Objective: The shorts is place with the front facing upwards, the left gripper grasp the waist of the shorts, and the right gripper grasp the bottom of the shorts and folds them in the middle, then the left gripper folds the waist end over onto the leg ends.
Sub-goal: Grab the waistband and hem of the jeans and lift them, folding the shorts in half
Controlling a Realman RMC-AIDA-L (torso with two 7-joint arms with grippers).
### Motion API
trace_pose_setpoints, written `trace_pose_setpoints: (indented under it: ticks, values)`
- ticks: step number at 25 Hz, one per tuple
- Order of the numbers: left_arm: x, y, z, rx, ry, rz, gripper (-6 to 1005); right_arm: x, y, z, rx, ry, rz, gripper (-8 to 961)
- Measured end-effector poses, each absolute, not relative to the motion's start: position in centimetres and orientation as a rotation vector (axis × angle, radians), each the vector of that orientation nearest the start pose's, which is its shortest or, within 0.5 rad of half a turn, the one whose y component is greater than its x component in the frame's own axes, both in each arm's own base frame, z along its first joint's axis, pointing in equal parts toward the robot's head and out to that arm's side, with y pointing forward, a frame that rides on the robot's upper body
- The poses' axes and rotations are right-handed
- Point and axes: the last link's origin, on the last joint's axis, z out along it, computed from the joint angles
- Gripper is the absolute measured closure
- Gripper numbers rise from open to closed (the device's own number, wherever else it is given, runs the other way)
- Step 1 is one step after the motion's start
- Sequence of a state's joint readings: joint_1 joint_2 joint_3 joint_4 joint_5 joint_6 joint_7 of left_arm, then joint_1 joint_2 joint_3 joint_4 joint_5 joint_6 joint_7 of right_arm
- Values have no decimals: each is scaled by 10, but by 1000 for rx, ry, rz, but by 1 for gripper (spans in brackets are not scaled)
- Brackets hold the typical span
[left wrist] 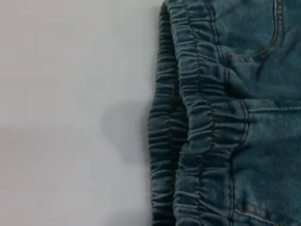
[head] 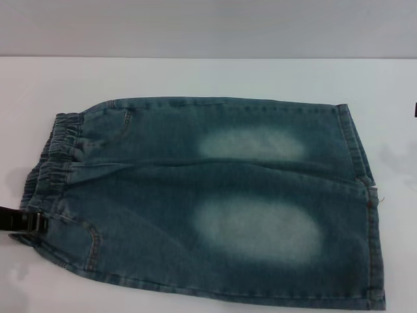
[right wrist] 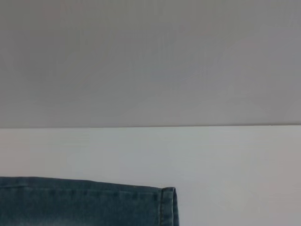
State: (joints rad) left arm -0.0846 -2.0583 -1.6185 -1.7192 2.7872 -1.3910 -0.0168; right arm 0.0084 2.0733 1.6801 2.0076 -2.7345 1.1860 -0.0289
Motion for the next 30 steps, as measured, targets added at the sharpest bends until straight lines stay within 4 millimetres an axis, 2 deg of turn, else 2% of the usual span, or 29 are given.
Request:
trace_pose_setpoints:
  ticks: [1, 5, 10, 18, 30]
  values:
    - [-271, 279, 41, -1848, -1495, 319, 473, 211, 297, 100, -1803, 1172, 103, 243]
    - [-270, 281, 40, -1851, -1487, 317, 693, 212, 297, 101, -1802, 1167, 101, 243]
    - [-267, 283, 44, -1843, -1465, 313, 867, 213, 296, 101, -1805, 1164, 93, 242]
    - [-266, 282, 45, -1841, -1457, 320, 1001, 213, 292, 100, -1813, 1178, 75, 244]
    - [-255, 283, 51, -1854, -1415, 291, 984, 212, 292, 98, -1819, 1177, 74, 243]
